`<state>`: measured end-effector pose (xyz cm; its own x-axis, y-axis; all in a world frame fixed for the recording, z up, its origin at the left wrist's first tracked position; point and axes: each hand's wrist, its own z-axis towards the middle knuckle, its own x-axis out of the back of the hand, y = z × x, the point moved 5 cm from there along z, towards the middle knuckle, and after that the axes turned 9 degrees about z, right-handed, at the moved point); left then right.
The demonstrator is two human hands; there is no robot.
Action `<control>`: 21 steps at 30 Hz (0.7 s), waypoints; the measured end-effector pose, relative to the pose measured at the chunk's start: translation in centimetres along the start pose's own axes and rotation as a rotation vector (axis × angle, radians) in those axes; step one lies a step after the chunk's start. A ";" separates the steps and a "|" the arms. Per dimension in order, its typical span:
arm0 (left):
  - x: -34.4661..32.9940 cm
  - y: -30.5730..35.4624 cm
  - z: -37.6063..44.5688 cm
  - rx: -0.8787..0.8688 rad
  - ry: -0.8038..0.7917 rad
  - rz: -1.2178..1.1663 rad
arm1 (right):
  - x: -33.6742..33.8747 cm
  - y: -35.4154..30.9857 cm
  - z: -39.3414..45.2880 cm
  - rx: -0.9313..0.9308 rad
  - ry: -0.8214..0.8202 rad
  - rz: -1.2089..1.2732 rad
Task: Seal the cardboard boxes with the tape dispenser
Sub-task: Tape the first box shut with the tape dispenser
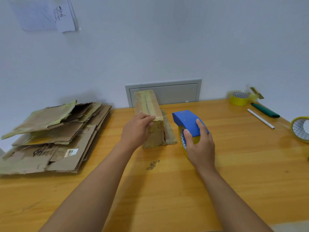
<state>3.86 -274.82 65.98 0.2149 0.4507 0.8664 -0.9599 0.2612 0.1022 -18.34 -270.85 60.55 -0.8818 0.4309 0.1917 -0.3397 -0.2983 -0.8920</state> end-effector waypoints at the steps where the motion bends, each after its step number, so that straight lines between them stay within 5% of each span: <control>1: 0.3 -0.1 -0.1 -0.013 0.019 0.020 | 0.4 -0.3 -0.1 0.028 0.012 0.012; 5: 1.1 -1.3 -1.4 -0.099 0.139 0.110 | 2.3 -2.0 0.3 0.118 0.030 0.141; 8: 0.3 -1.3 -1.8 -0.099 -0.004 0.126 | 2.5 -3.5 0.6 0.135 -0.040 0.269; 12: 1.2 -2.3 -1.1 0.198 -0.129 -0.314 | 2.2 -5.4 1.5 0.125 -0.141 0.454; 17: 4.6 -3.8 -1.4 0.565 0.113 -0.838 | 1.7 -6.8 2.5 0.102 -0.218 0.567; 21: 5.1 -3.3 -1.3 0.701 -0.182 -1.098 | 1.3 -7.7 3.0 0.085 -0.264 0.632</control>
<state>8.40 -272.27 69.38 0.9638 0.1539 0.2176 -0.2030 -0.1051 0.9735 -17.83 -270.56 68.85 -0.9654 -0.0662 -0.2522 0.2512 -0.4945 -0.8321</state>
